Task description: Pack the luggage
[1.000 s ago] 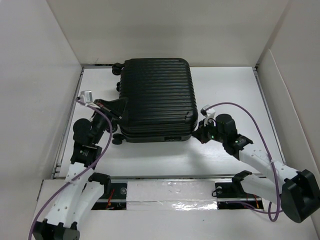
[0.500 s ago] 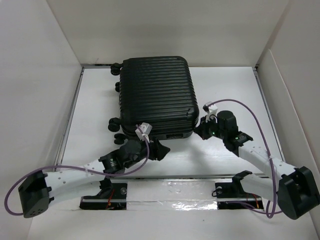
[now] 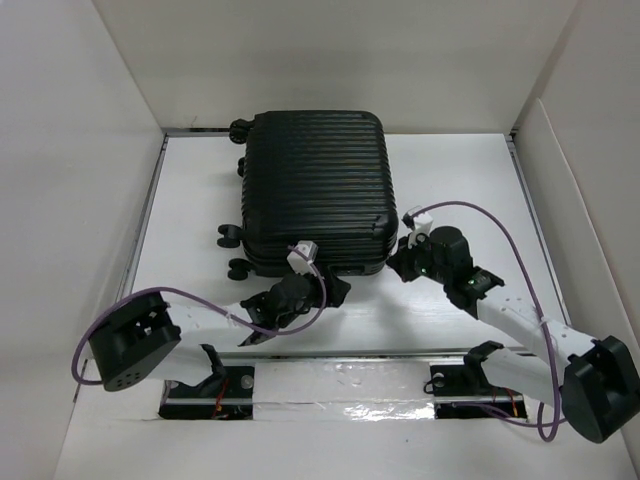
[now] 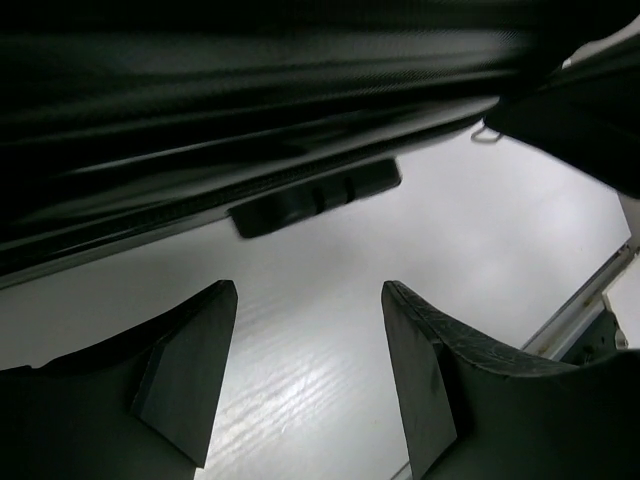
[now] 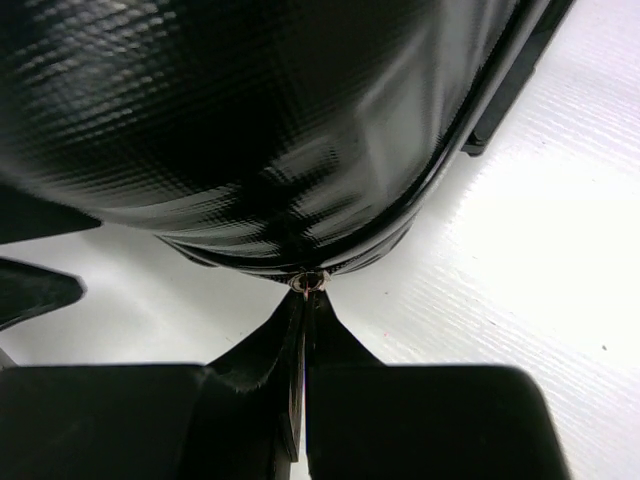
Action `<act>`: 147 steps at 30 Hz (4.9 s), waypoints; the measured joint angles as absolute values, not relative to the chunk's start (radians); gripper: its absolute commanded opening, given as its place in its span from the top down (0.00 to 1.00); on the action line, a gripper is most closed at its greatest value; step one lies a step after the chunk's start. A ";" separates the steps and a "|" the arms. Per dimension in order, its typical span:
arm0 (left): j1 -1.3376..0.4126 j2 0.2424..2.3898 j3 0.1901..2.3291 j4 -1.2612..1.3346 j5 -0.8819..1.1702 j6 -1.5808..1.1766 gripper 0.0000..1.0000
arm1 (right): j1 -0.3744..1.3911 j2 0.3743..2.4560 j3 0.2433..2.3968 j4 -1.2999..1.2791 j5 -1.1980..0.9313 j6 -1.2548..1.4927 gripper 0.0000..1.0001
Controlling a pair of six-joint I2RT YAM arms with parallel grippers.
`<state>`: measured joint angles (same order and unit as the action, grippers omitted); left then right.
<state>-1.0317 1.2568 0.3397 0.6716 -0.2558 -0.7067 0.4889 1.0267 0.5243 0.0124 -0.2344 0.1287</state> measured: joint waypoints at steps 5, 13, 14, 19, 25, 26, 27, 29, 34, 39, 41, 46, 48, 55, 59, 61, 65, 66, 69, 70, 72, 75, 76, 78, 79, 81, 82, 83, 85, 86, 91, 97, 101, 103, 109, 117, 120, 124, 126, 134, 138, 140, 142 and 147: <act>-1.027 1.361 0.387 0.781 -0.287 -0.695 0.44 | 0.587 1.018 0.522 0.011 -0.157 0.132 1.00; -1.026 1.537 0.455 0.874 -0.329 -0.714 0.47 | 0.709 1.002 0.517 0.001 -0.025 0.138 1.00; -1.026 1.549 0.461 0.879 -0.335 -0.718 0.47 | 0.712 0.995 0.510 0.002 -0.025 0.136 1.00; -1.018 1.608 0.477 0.897 -0.341 -0.758 0.47 | 0.720 0.968 0.506 -0.021 -0.049 0.135 1.00; -0.981 1.533 0.432 0.899 -0.287 -0.790 0.41 | 0.705 0.903 0.495 -0.082 0.023 0.187 1.00; -0.964 1.493 0.410 0.900 -0.265 -0.796 0.41 | 0.686 0.876 0.482 -0.089 0.016 0.204 1.00; -0.946 1.451 0.383 0.900 -0.247 -0.804 0.40 | 0.667 0.841 0.465 -0.099 0.011 0.219 1.00; -0.884 1.338 0.318 0.874 -0.264 -0.802 0.38 | 0.607 0.766 0.429 -0.117 -0.004 0.236 1.00; -0.757 1.077 0.273 0.773 -0.310 -0.783 0.31 | 0.580 0.835 0.440 -0.103 -0.117 0.245 1.00; -0.768 1.085 0.336 0.722 -0.249 -0.751 0.39 | 0.586 0.783 0.442 -0.112 -0.106 0.231 1.00; -0.799 1.129 0.337 0.720 -0.215 -0.744 0.38 | 0.540 0.736 0.440 -0.159 -0.106 0.222 1.00; -0.841 1.280 0.345 0.702 -0.140 -0.728 0.31 | 0.503 0.821 0.455 -0.169 -0.136 0.187 1.00; -0.841 1.319 0.362 0.688 -0.121 -0.721 0.30 | 0.517 0.867 0.468 -0.153 -0.099 0.189 1.00; -0.847 1.354 0.426 0.711 -0.076 -0.701 0.27 | 0.526 0.776 0.453 -0.165 0.179 0.275 1.00; -0.856 1.380 0.451 0.717 -0.065 -0.692 0.27 | 0.484 0.761 0.443 -0.194 0.296 0.311 1.00; -0.858 1.375 0.451 0.715 -0.070 -0.688 0.27 | 0.464 0.765 0.441 -0.189 0.303 0.310 1.00; -0.858 1.343 0.451 0.708 -0.083 -0.678 0.26 | 0.484 0.814 0.428 -0.131 0.247 0.302 1.00; -0.858 1.340 0.453 0.710 -0.083 -0.676 0.26 | 0.500 0.831 0.425 -0.113 0.231 0.302 1.00; -0.867 1.369 0.468 0.723 -0.076 -0.673 0.27 | 0.592 0.870 0.425 -0.050 0.206 0.295 1.00; -0.872 1.395 0.480 0.733 -0.073 -0.673 0.27 | 0.627 0.875 0.425 -0.034 0.192 0.293 1.00; -0.882 1.454 0.502 0.758 -0.068 -0.674 0.28 | 0.675 0.873 0.425 -0.018 0.164 0.288 1.00; -0.895 1.534 0.522 0.796 -0.077 -0.679 0.29 | 0.702 0.862 0.426 -0.012 0.105 0.270 1.00; -0.902 1.552 0.524 0.802 -0.083 -0.680 0.32 | 0.704 0.862 0.427 -0.014 0.096 0.259 1.00; -0.912 1.577 0.537 0.826 -0.105 -0.681 0.38 | 0.704 0.863 0.430 -0.018 0.089 0.241 1.00; -0.915 1.587 0.547 0.830 -0.111 -0.684 0.45 | 0.704 0.864 0.432 -0.019 0.088 0.230 1.00; -0.921 1.609 0.566 0.835 -0.115 -0.690 0.55 | 0.700 0.871 0.434 -0.017 0.073 0.210 1.00; -0.924 1.621 0.573 0.841 -0.115 -0.693 0.60 | 0.699 0.880 0.437 -0.015 0.061 0.200 1.00; -0.929 1.632 0.579 0.847 -0.108 -0.694 0.61 | 0.698 0.896 0.445 -0.010 0.045 0.189 1.00; -0.942 1.652 0.594 0.861 -0.105 -0.699 0.66 | 0.700 0.942 0.466 0.008 0.012 0.181 1.00; -0.946 1.663 0.599 0.868 -0.103 -0.701 0.68 | 0.709 0.971 0.479 0.019 0.007 0.181 1.00; -0.960 1.720 0.623 0.869 -0.110 -0.713 0.72 | 0.796 1.120 0.529 0.152 0.064 0.242 1.00; -0.942 1.711 0.616 0.854 -0.133 -0.706 0.39 | 0.834 1.172 0.531 0.241 0.150 0.297 1.00; -0.888 1.571 0.530 0.824 -0.113 -0.706 0.22 | 0.854 1.095 0.487 0.236 0.184 0.321 1.00; -0.857 1.438 0.482 0.789 -0.107 -0.706 0.17 | 0.860 1.031 0.448 0.216 0.185 0.326 1.00; -0.702 1.037 0.467 0.602 -0.171 -0.714 0.10 | 0.863 0.950 0.424 0.148 0.157 0.332 1.00; -0.309 1.038 0.588 0.496 -0.201 -0.771 0.10 | 0.863 0.957 0.424 0.149 0.143 0.325 1.00; -0.231 1.163 0.643 0.475 -0.170 -0.795 0.10 | 0.862 0.965 0.424 0.152 0.130 0.317 1.00; -0.222 1.297 0.719 0.466 -0.122 -0.819 0.10 | 0.859 0.977 0.424 0.169 0.114 0.310 1.00; -0.221 1.343 0.764 0.466 -0.099 -0.821 0.10 | 0.859 0.984 0.424 0.180 0.108 0.308 1.00; -0.221 1.501 0.871 0.481 -0.025 -0.842 0.15 | 0.858 1.013 0.424 0.219 0.089 0.300 1.00; -0.216 1.551 0.883 0.520 0.002 -0.873 0.35 | 0.858 1.013 0.424 0.219 0.089 0.299 1.00; -0.215 1.562 0.882 0.543 0.007 -0.885 0.51 | 0.858 1.012 0.424 0.219 0.089 0.299 1.00; -0.212 1.565 0.876 0.562 0.013 -0.903 0.75 | 0.858 1.012 0.424 0.219 0.089 0.299 1.00; -0.212 1.568 0.843 0.638 0.014 -0.908 1.00 | 0.855 1.012 0.424 0.218 0.087 0.299 1.00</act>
<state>-0.2115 1.5677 0.8429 0.6384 0.0143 -0.9077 0.8547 1.0119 0.4240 0.2180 0.0868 0.2985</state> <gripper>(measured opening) 0.603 0.022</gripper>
